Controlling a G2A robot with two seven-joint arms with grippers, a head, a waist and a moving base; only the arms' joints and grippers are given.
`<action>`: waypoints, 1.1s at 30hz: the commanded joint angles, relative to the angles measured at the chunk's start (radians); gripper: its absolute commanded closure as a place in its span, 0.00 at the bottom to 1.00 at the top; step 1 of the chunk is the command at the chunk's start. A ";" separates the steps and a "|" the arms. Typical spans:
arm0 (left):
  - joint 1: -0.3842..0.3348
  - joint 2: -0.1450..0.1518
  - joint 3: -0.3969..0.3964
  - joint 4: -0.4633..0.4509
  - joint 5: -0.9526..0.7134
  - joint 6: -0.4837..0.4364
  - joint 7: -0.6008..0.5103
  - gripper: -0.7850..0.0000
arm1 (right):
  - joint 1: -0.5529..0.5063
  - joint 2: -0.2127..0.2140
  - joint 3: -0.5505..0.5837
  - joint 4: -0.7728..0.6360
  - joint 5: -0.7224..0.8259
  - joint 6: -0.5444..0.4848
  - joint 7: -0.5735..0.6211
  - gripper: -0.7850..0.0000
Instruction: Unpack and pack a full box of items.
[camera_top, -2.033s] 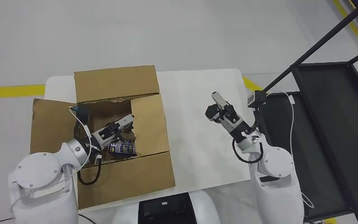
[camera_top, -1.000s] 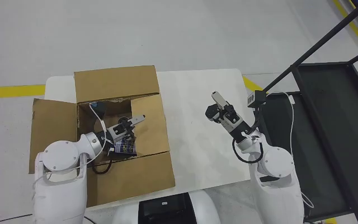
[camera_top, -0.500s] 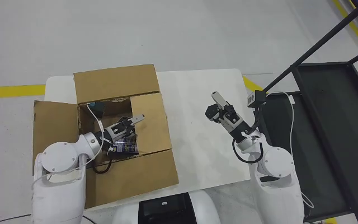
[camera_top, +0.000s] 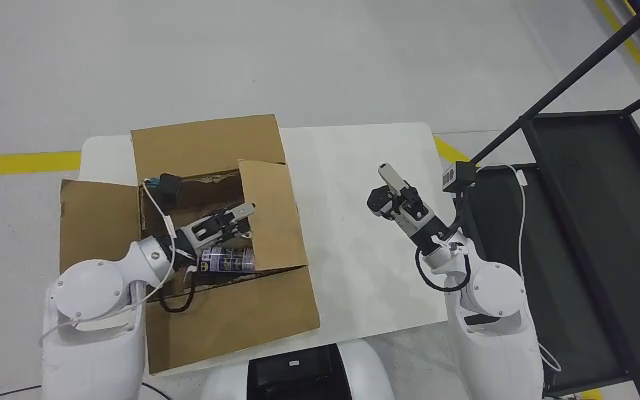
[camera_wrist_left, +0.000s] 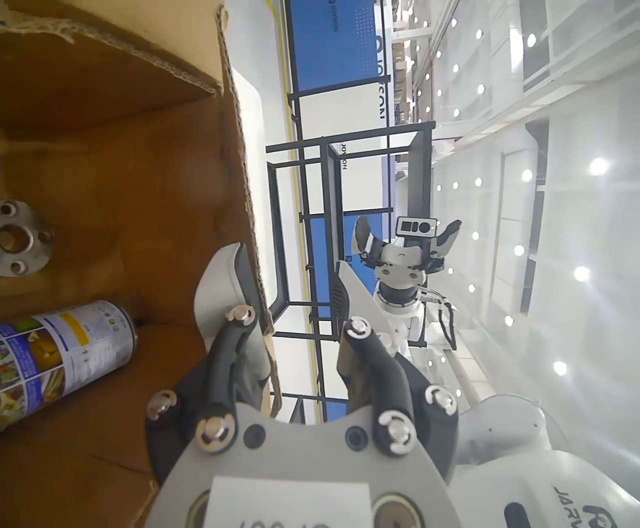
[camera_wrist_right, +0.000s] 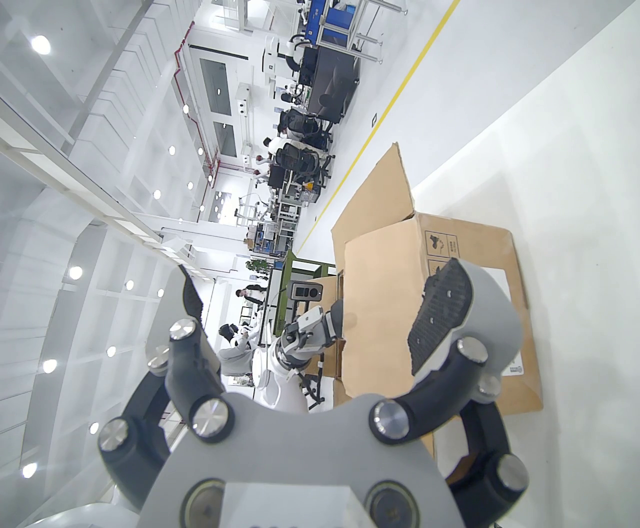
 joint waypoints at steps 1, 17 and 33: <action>-0.007 0.003 0.008 -0.006 -0.005 0.007 0.007 0.60 | 0.000 0.000 0.000 0.000 0.000 0.000 0.000 0.00; -0.116 0.014 0.143 0.055 -0.039 0.061 0.148 0.64 | -0.020 0.003 0.037 -0.025 0.041 -0.058 -0.098 0.00; -0.241 0.014 0.294 0.137 -0.070 0.144 0.266 0.63 | -0.052 0.009 0.104 -0.051 0.083 -0.155 -0.184 0.00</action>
